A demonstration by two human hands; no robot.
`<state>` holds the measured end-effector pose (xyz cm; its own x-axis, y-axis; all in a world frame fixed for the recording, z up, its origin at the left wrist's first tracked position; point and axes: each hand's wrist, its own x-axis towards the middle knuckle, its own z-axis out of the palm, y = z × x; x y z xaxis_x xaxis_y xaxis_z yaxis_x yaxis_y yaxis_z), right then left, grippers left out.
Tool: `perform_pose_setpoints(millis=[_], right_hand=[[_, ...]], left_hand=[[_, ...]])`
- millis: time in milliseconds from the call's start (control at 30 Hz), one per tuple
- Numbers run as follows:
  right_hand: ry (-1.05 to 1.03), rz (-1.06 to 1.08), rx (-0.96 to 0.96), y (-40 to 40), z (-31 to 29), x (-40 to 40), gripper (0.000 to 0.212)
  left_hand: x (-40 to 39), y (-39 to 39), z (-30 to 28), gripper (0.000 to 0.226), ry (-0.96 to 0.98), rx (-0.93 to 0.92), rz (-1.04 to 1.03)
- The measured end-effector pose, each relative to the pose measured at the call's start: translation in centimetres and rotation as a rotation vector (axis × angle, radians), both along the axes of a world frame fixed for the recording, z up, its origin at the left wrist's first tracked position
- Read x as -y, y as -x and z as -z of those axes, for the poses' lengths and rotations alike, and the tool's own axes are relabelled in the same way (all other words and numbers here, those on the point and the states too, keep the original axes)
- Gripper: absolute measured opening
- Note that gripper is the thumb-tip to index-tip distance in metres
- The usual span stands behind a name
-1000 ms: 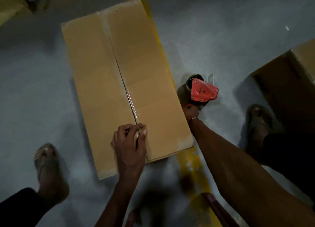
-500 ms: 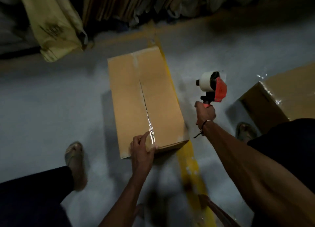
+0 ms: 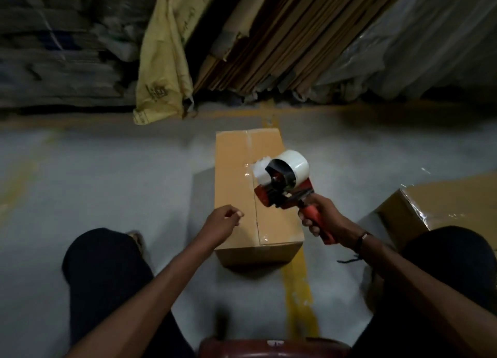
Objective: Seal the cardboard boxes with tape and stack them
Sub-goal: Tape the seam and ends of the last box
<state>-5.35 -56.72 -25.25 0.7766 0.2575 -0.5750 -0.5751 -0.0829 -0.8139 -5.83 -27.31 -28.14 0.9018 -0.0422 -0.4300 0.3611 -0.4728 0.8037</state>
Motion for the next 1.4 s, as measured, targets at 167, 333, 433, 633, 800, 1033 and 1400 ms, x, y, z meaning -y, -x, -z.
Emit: perform_pose_setpoints(millis=[167, 333, 433, 633, 800, 1033, 1400], right_hand=[[0.077, -0.162, 0.089, 3.7, -2.0, -2.1, 0.077], [0.202, -0.202, 0.22, 5.3, -2.3, -2.6, 0.094], [0.243, -0.194, 0.271, 5.3, -2.1, -2.4, 0.093], [0.187, -0.147, 0.289, 5.2, -2.0, -2.6, 0.078], [0.032, -0.135, 0.183, 4.8, -1.6, -2.7, 0.071], [0.069, -0.172, 0.206, 4.4, -0.9, -3.2, 0.071], [0.286, -0.297, 0.337, 3.9, 1.4, -5.1, 0.079]], left_hand=[[0.8, 2.0, -2.3, 0.023, 0.475, -0.332, -0.372], [2.3, 3.0, -3.5, 0.049, 0.869, -0.57, -0.46], [2.7, 2.9, -4.3, 0.044, 1.012, -0.583, -0.512], [2.7, 3.4, -4.7, 0.018, 1.027, -0.559, -0.516], [1.8, 3.9, -4.1, 0.03, 1.238, -0.598, -0.655], [1.5, 3.9, -3.7, 0.048, 1.114, -0.566, -0.594], [0.6, 4.2, 1.0, 0.022, 0.309, -0.142, -0.472]])
